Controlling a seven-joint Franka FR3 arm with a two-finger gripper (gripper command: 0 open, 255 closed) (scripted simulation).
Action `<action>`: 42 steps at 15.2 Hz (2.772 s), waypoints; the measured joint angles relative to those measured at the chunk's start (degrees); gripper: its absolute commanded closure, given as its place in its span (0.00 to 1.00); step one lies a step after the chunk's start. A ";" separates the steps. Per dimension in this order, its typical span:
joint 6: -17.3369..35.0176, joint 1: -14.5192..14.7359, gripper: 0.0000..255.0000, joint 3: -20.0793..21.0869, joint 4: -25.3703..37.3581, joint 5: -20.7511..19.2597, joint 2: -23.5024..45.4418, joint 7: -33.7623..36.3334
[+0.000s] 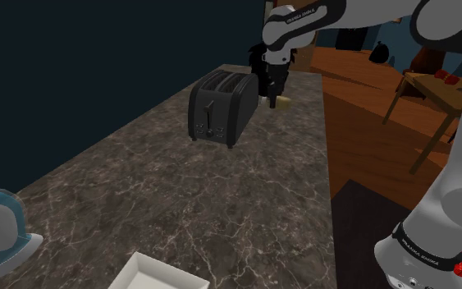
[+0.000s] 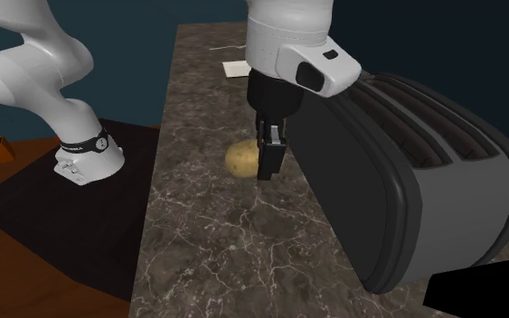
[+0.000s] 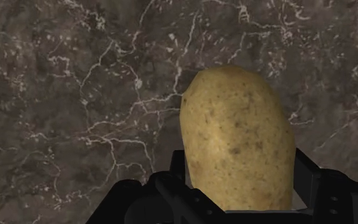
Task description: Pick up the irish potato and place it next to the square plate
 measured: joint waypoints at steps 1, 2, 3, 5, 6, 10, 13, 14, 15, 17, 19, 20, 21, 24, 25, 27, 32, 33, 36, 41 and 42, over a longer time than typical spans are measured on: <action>-0.65 -0.02 1.00 -0.03 0.45 -0.04 -0.19 0.00; -1.52 0.06 1.00 0.00 1.07 -0.11 -0.46 0.15; -2.17 0.07 1.00 -0.01 1.57 -0.13 -0.63 0.17; -2.18 0.98 1.00 0.38 -0.69 -0.50 -2.93 1.49; -1.58 1.59 1.00 0.70 -2.51 -0.68 -4.18 2.40; 0.20 4.37 1.00 2.48 -9.54 -1.28 -9.57 6.97; 1.27 6.24 1.00 4.02 -14.56 -1.54 -13.60 10.42; 1.61 6.97 1.00 4.70 -15.78 -1.49 -14.51 11.82; 1.69 7.53 1.00 5.23 -17.11 -1.51 -15.77 12.91; 2.28 8.83 1.00 6.56 -19.84 -1.35 -17.96 15.48; 2.61 10.08 1.00 7.92 -22.28 -1.11 -20.17 17.99; 2.78 10.55 1.00 8.47 -23.48 -0.98 -21.21 18.99; 2.77 11.21 1.00 9.24 -24.49 -0.76 -22.29 20.31; 3.61 12.92 1.00 11.31 -27.39 -0.05 -24.49 23.79; 3.81 13.66 1.00 12.22 -28.18 0.30 -25.13 25.26; 4.49 14.93 1.00 13.82 -29.81 0.96 -26.23 27.81; 4.60 18.29 1.00 18.13 -31.38 2.84 -28.14 34.59; 4.45 18.95 1.00 18.98 -31.72 3.25 -28.73 35.92; 4.43 20.95 1.00 21.63 -32.09 4.48 -29.51 40.00; 5.01 23.96 1.00 25.93 -31.01 5.95 -28.53 46.64; 5.20 24.56 1.00 26.82 -30.66 6.20 -28.17 48.02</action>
